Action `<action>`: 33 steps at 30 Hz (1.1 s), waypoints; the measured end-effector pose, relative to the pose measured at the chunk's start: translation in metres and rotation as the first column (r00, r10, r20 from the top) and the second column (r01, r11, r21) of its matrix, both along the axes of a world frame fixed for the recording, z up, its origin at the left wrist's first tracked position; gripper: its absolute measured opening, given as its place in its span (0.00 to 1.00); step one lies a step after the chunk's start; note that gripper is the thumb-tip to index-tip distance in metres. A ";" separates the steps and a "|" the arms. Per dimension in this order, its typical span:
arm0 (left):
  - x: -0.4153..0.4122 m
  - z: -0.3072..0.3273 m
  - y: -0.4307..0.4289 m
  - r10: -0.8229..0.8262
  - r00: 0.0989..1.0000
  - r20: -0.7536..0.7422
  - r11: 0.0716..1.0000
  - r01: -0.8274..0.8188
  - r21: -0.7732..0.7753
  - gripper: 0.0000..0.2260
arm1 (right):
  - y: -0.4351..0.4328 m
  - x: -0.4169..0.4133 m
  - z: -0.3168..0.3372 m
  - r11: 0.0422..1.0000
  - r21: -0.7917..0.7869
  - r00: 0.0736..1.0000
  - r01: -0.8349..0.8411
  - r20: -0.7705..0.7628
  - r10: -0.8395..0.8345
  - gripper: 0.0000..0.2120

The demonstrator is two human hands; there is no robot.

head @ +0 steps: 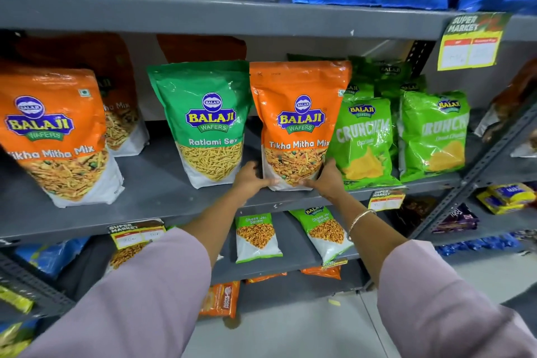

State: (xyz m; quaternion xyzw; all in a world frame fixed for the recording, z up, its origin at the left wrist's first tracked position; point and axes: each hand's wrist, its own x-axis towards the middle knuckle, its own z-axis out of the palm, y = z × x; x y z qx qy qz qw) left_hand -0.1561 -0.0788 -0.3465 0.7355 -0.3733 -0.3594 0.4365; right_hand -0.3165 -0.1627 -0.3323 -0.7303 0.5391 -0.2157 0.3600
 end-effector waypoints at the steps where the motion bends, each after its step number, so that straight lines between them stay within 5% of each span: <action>1: 0.006 0.001 0.007 -0.001 1.000 -0.016 1.000 0.001 0.009 0.32 | 0.001 0.001 0.007 1.000 -0.004 0.994 -0.003 -0.106 0.002 0.29; 5: 0.042 0.006 0.038 0.038 0.998 0.043 0.999 -0.039 0.032 0.10 | 0.002 0.014 0.035 0.992 0.086 0.901 -0.093 -0.417 0.120 0.12; 9: 0.083 0.009 0.063 0.149 0.976 0.160 0.984 -0.163 0.075 0.13 | 0.013 0.037 0.062 0.907 0.416 0.778 -0.057 -0.551 0.302 0.17; 12: 0.105 0.017 0.076 0.253 0.951 0.176 0.955 -0.275 0.112 0.18 | 0.033 0.066 0.069 0.800 0.585 0.803 -0.131 -0.411 0.432 0.10; 18: 0.125 0.013 0.082 0.282 0.944 0.172 0.951 -0.299 0.081 0.25 | 0.048 0.130 0.027 0.845 0.407 0.915 -0.347 -0.049 0.400 0.15; 21: 0.134 0.008 0.077 0.239 0.968 0.077 0.969 -0.243 0.044 0.41 | 0.044 0.146 0.001 0.866 0.395 0.951 -0.308 0.138 0.276 0.51; 23: 0.140 0.000 0.071 0.242 0.970 0.030 0.970 -0.242 -0.003 0.37 | 0.036 0.155 -0.015 0.901 0.317 0.942 -0.297 0.249 0.223 0.53; 29: 0.134 -0.008 0.063 0.271 0.963 0.001 0.960 -0.271 -0.070 0.17 | 0.039 0.161 -0.017 0.929 0.266 0.884 -0.259 0.454 0.116 0.32; 33: 0.132 -0.003 0.073 0.309 0.950 0.045 0.947 -0.302 -0.108 0.19 | 0.048 0.164 -0.016 0.957 0.203 0.906 -0.208 0.408 0.110 0.38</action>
